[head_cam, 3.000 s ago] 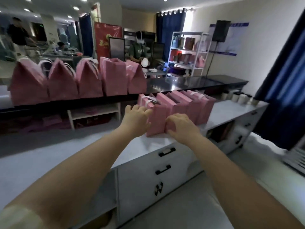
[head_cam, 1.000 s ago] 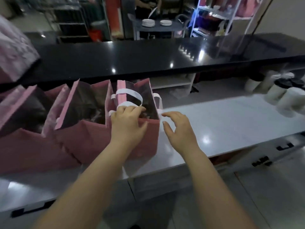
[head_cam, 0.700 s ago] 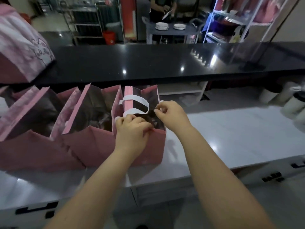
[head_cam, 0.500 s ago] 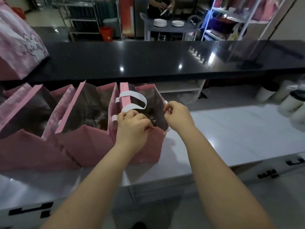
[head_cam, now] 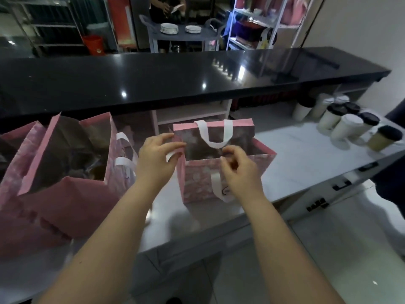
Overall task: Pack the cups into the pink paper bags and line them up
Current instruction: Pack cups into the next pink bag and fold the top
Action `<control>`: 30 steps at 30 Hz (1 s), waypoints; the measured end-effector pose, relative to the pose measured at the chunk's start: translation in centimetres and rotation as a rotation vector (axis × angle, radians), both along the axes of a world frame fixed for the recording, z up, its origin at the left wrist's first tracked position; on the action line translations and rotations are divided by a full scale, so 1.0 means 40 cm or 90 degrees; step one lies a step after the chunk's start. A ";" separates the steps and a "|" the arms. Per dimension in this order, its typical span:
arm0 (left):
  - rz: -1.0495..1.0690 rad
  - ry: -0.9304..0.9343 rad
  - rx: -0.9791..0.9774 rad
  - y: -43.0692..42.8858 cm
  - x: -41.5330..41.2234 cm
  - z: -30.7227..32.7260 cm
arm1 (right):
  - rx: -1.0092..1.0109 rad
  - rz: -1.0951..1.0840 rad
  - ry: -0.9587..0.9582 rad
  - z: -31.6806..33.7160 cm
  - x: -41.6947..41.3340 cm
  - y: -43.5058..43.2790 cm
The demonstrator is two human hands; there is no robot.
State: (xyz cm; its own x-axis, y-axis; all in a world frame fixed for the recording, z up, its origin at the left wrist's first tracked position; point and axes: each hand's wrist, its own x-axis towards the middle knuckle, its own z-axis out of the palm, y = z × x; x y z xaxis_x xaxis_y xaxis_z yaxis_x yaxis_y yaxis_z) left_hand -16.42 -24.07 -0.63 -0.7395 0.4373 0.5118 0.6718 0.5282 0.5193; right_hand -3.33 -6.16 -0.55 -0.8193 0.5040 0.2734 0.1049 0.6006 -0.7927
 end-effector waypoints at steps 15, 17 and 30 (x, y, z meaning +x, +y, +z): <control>-0.049 -0.507 0.256 -0.009 0.089 -0.152 | -0.291 -0.300 0.100 -0.111 0.039 0.139; -0.036 -0.516 0.271 -0.011 0.091 -0.169 | -0.294 -0.351 0.085 -0.132 0.056 0.133; -0.025 -0.562 0.392 0.038 0.045 -0.205 | -0.383 -0.485 0.243 -0.176 0.103 0.054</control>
